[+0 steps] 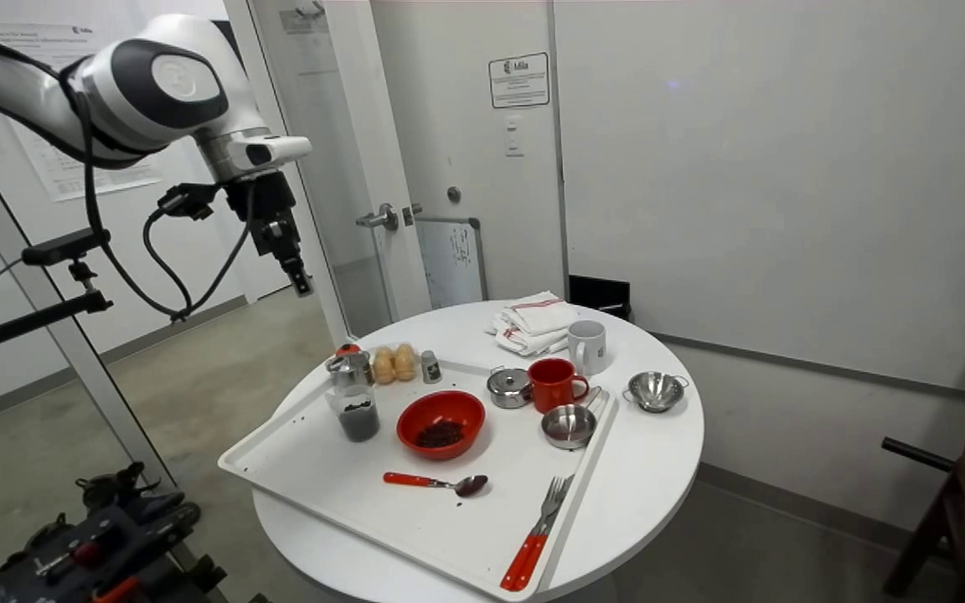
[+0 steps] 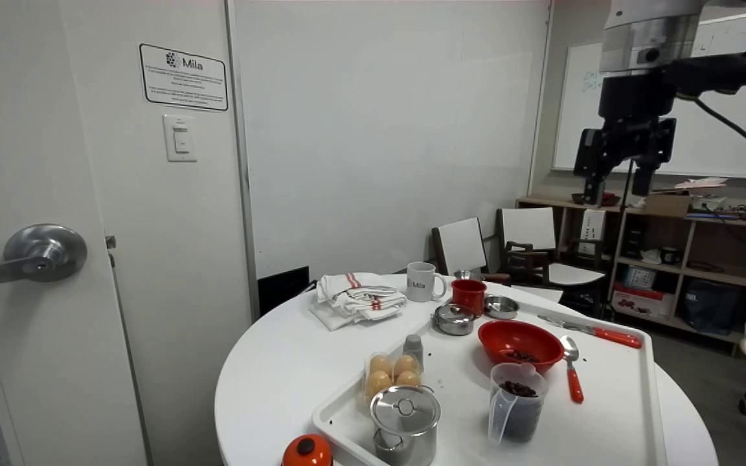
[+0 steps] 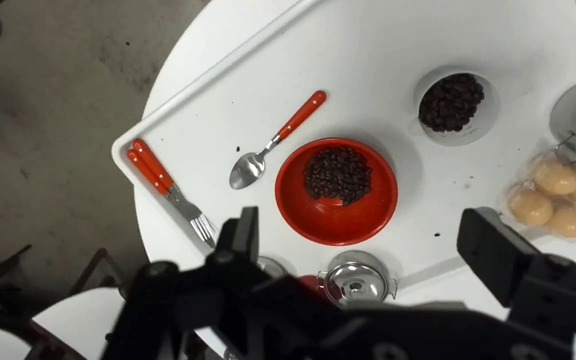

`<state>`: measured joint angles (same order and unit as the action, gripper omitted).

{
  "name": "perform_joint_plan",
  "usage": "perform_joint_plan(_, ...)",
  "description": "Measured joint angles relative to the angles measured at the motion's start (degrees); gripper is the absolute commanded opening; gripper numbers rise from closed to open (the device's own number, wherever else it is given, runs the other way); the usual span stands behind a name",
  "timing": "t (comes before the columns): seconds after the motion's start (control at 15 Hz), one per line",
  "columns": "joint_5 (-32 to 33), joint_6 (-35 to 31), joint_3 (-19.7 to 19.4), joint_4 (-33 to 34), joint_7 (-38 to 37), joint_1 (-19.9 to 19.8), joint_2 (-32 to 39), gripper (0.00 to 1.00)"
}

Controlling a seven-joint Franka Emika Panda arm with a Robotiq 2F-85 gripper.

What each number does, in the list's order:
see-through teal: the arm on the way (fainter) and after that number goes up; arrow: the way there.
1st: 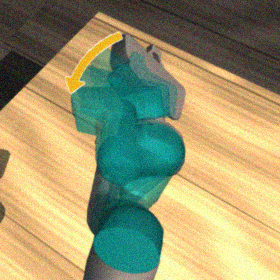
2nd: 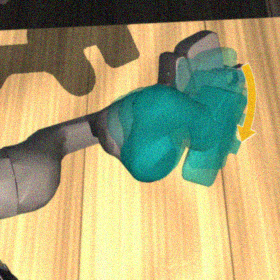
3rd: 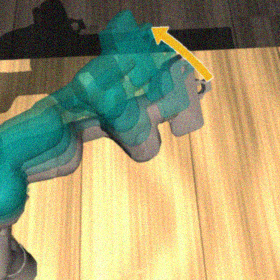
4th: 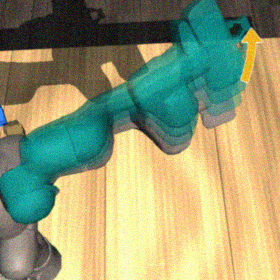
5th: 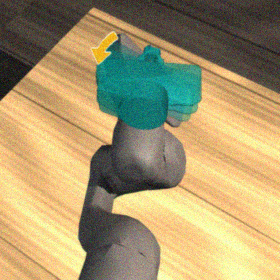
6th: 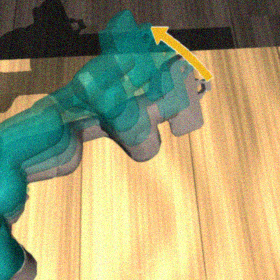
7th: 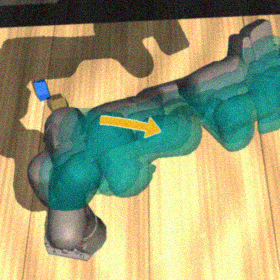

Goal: Pick up the jar and pour some of its contents in the bowl

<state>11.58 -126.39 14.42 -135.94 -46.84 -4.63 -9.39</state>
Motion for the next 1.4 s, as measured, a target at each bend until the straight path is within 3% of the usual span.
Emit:
perform_joint_plan(0.13,0.39,-0.43,1.33,2.79,-8.42,0.04,4.35,1.00)
perform_joint_plan(0.27,0.42,-0.88,0.24,5.53,-15.74,1.86,8.57,1.00)
perform_joint_plan(0.8,0.08,0.47,-3.12,6.13,-18.93,4.96,9.81,1.00)
perform_joint_plan(1.2,0.90,-6.23,-4.02,7.86,-40.43,10.71,18.34,1.00)
perform_joint_plan(1.4,0.88,-8.92,-5.07,10.67,-46.03,14.12,24.56,1.00)
